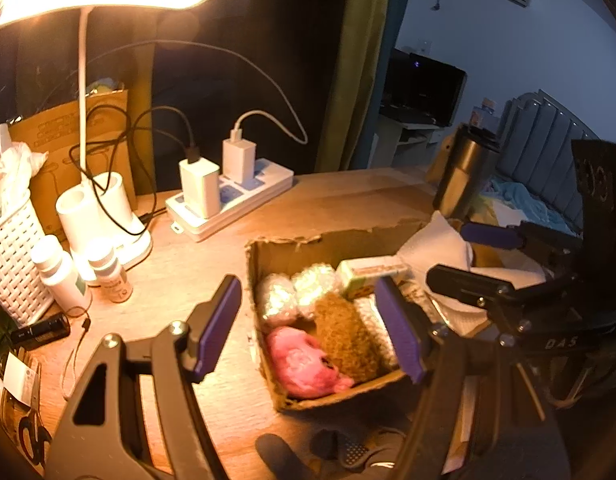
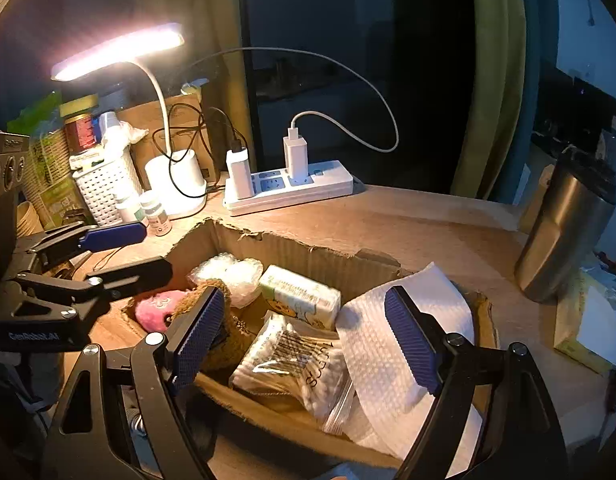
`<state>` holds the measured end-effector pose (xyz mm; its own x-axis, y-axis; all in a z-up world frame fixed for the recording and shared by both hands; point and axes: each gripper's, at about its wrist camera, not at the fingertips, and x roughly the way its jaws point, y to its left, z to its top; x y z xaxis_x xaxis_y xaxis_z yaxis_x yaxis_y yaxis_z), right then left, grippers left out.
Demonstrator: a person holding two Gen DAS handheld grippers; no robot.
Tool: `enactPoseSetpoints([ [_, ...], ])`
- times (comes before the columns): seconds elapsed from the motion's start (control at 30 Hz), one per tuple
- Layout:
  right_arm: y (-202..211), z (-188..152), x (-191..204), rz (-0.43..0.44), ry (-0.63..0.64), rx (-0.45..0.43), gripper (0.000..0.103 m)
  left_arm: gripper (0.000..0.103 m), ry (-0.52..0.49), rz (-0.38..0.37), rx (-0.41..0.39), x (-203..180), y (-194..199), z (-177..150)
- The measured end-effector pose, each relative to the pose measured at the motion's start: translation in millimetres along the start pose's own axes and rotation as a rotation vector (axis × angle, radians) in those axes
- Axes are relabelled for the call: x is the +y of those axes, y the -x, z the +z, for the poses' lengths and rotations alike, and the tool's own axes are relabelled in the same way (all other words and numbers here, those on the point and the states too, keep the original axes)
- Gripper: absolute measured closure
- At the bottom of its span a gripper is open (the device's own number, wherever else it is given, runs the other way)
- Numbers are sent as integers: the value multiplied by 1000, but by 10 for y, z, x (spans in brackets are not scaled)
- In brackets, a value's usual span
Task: Organize soft objects
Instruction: 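Lower the duck-print tissue pack into the box and open the right gripper, then move both grippers back toward the gray glove and white paper towel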
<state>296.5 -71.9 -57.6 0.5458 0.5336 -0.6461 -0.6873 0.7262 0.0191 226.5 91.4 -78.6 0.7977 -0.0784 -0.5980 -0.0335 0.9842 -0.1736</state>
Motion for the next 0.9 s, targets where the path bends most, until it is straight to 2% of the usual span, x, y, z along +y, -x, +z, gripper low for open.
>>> enactPoseSetpoints([
  [0.4, 271, -134, 68, -23, 1, -13, 18, 32, -35, -28, -23, -176, 133, -99],
  [0.9, 647, -610, 152, -41, -5, -18, 18, 32, -67, -52, 3, -340, 291, -440],
])
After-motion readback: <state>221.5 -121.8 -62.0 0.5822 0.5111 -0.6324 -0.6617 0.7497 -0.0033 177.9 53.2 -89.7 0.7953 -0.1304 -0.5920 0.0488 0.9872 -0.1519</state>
